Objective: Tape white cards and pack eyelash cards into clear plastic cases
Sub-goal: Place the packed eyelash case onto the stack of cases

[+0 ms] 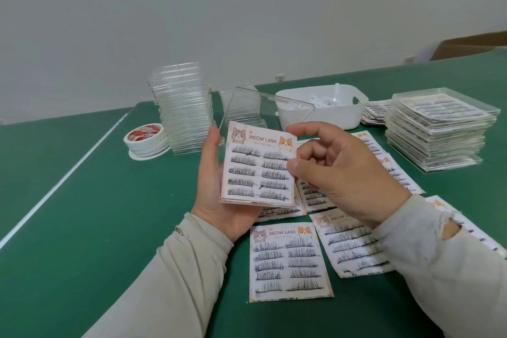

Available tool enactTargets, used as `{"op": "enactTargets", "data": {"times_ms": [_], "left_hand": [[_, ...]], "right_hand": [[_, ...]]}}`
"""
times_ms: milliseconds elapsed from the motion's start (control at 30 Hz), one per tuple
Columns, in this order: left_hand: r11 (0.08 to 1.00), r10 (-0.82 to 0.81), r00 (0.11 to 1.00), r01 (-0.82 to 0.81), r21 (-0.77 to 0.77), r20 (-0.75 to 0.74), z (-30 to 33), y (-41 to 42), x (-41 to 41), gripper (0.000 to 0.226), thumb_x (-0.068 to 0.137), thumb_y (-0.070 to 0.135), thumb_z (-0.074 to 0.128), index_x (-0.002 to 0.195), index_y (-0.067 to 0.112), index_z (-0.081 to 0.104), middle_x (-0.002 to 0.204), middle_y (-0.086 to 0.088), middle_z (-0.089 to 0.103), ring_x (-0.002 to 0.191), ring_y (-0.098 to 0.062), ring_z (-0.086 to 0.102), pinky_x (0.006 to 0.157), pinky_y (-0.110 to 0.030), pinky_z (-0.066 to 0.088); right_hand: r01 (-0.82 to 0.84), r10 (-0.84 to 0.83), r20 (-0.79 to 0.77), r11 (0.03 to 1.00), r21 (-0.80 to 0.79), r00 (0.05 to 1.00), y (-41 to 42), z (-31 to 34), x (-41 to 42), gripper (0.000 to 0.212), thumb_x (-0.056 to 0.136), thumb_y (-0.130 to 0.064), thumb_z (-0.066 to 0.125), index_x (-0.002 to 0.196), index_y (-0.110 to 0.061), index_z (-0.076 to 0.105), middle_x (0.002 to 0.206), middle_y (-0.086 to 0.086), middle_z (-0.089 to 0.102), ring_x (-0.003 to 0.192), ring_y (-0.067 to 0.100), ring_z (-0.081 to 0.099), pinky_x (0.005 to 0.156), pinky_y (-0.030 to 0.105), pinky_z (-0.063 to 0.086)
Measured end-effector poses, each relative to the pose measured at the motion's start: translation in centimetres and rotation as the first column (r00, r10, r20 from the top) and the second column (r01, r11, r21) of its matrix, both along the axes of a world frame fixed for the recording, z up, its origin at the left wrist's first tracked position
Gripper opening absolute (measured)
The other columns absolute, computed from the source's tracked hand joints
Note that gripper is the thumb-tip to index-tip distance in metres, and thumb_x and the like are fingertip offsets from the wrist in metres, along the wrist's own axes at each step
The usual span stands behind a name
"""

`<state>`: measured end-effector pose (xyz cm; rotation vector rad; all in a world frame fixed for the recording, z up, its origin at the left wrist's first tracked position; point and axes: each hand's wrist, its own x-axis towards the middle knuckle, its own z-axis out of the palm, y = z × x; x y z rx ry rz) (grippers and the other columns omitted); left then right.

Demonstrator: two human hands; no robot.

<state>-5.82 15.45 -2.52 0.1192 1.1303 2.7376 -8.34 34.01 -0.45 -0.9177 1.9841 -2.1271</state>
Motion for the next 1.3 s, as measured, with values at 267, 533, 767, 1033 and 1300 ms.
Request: {"op": "enactTargets", "data": {"times_ms": [267,533,767,1033,1300], "left_hand": [[0.988,0.135,0.991,-0.132,-0.084,0.025,0.2,0.5,0.1,0.075,0.088,0.077,0.045,0.120,0.014,0.071,0.122,-0.022,0.070,0.105,-0.037,0.070,0.091,-0.054,0.056],[0.986,0.115,0.993,-0.115,-0.117,-0.009,0.4,0.7,0.3,0.072,0.092,0.076,0.040,0.114,0.014,0.069,0.109,-0.024,0.068,0.095,-0.037,0.069,0.087,-0.050,0.056],[0.990,0.089,0.996,-0.090,-0.108,-0.013,0.5,0.9,0.4,0.070,0.091,0.076,0.040,0.114,0.015,0.067,0.100,-0.021,0.072,0.088,-0.033,0.071,0.079,-0.043,0.060],[0.991,0.076,0.997,-0.074,-0.114,0.012,0.0,1.5,0.4,0.066,0.092,0.073,0.046,0.106,0.012,0.068,0.088,-0.007,0.071,0.085,-0.020,0.071,0.082,-0.033,0.060],[0.995,0.082,0.995,-0.079,-0.055,0.048,-0.3,1.6,0.4,0.069,0.090,0.076,0.048,0.112,0.013,0.066,0.107,-0.021,0.068,0.113,-0.031,0.064,0.103,-0.045,0.050]], "right_hand": [[0.109,-0.102,-0.046,0.980,0.165,0.994,-0.5,-0.7,-0.1,0.040,0.088,-0.002,0.072,0.117,-0.028,0.061,0.068,-0.012,0.062,0.064,0.009,0.053,0.066,0.018,0.048],[0.299,-0.206,-0.269,0.877,0.375,0.941,-1.0,-0.8,0.9,0.047,0.083,-0.006,0.066,0.123,-0.030,0.063,0.093,-0.011,0.053,0.073,-0.005,0.053,0.071,0.008,0.041],[0.470,-0.183,-0.548,0.761,0.447,0.817,-0.8,-0.3,2.2,0.033,0.087,-0.030,0.060,0.116,-0.031,0.075,0.091,-0.018,0.052,0.090,-0.001,0.052,0.079,0.023,0.043],[0.336,0.084,-0.705,0.835,0.436,0.704,-1.9,0.4,3.1,0.038,0.084,-0.004,0.059,0.118,-0.011,0.076,0.127,0.002,0.069,0.122,0.026,0.058,0.110,0.037,0.040],[0.291,0.093,-0.704,0.866,0.406,0.704,-2.2,0.2,3.5,0.036,0.082,-0.006,0.060,0.113,-0.011,0.078,0.125,0.000,0.072,0.120,0.018,0.063,0.109,0.031,0.042]]}}
